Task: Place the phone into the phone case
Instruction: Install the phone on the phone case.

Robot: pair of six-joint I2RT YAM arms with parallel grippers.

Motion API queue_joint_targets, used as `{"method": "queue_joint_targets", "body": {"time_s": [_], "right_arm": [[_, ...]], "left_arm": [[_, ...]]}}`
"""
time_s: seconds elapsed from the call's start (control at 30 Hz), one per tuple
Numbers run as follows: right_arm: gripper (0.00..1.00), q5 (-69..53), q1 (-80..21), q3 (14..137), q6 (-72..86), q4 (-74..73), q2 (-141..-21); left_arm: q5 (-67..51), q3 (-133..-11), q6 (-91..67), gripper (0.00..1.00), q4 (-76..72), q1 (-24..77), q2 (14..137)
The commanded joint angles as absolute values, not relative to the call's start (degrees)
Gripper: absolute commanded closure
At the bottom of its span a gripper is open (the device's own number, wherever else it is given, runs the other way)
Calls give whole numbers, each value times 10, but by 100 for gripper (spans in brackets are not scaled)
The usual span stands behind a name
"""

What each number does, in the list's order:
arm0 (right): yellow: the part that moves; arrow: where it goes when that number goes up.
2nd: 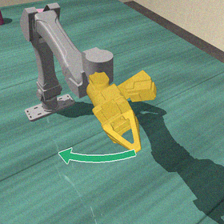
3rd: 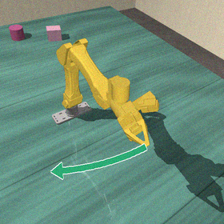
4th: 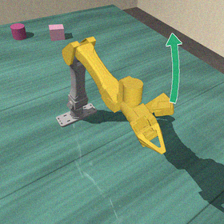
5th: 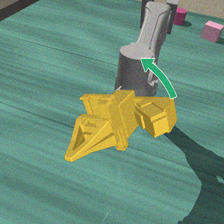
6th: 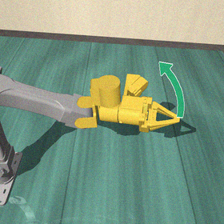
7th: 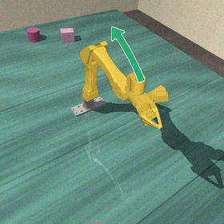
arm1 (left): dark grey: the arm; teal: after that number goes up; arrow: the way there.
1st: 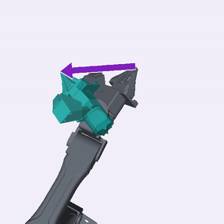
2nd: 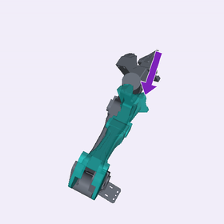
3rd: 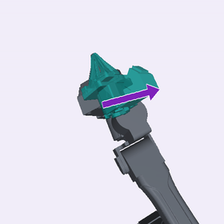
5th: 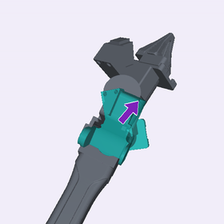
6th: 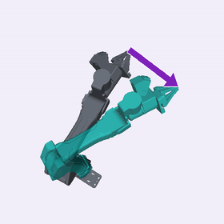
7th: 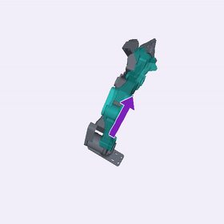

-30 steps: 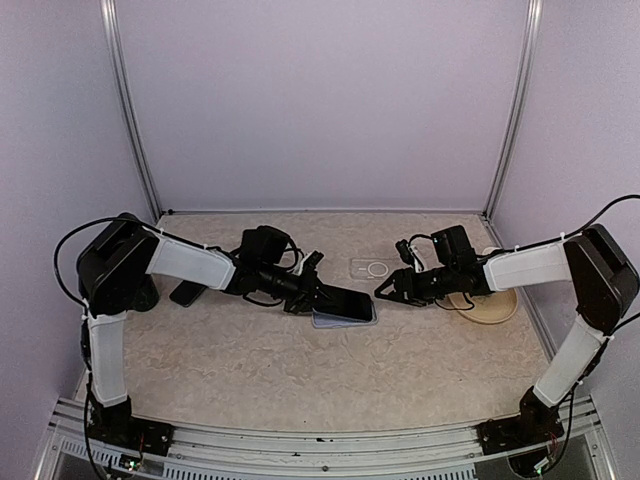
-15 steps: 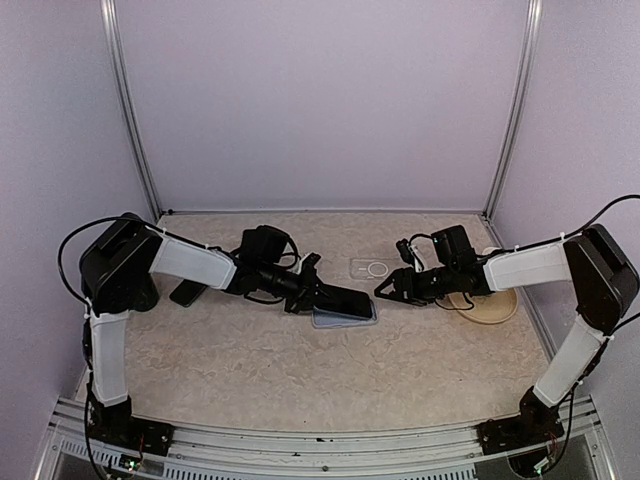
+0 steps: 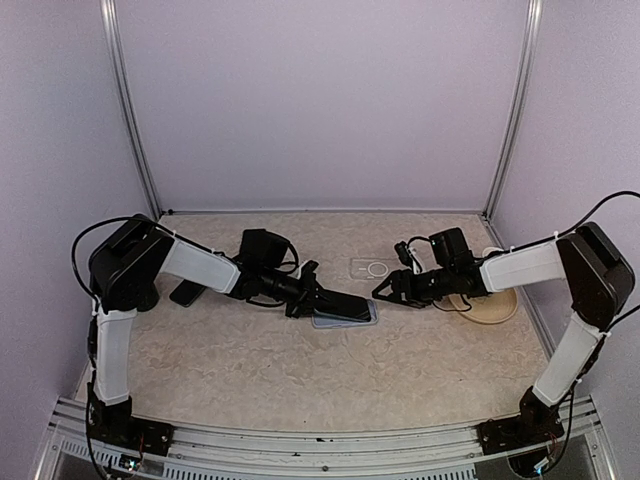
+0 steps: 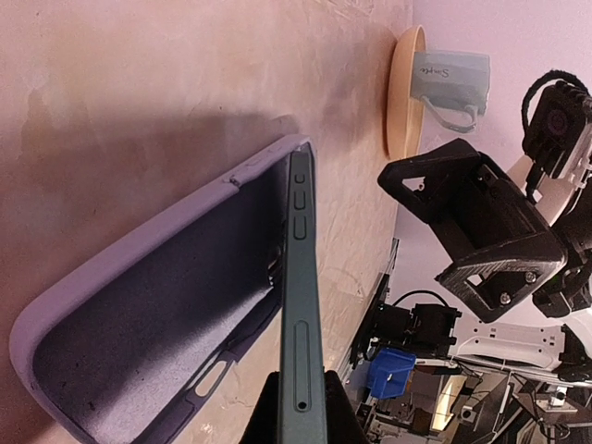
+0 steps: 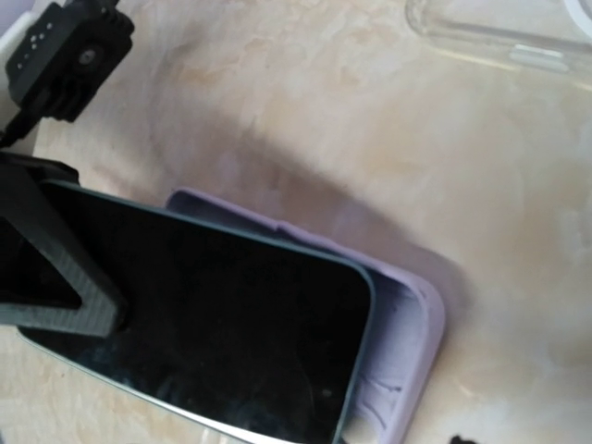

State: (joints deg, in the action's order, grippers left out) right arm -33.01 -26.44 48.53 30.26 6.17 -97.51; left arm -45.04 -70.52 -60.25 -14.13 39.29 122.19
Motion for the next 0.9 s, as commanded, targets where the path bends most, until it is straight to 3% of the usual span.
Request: {"method": "queue_joint_targets", "body": {"time_s": [0.0,0.87], "right_arm": [[30,-343,-261,481,311,86,-991],[26,-357,-289,500,324,109,-1060]], "left_arm": [[-466,-719,-608,100,-168,394,1226],[-470,-737,-626,100,-182,396,1253]]}}
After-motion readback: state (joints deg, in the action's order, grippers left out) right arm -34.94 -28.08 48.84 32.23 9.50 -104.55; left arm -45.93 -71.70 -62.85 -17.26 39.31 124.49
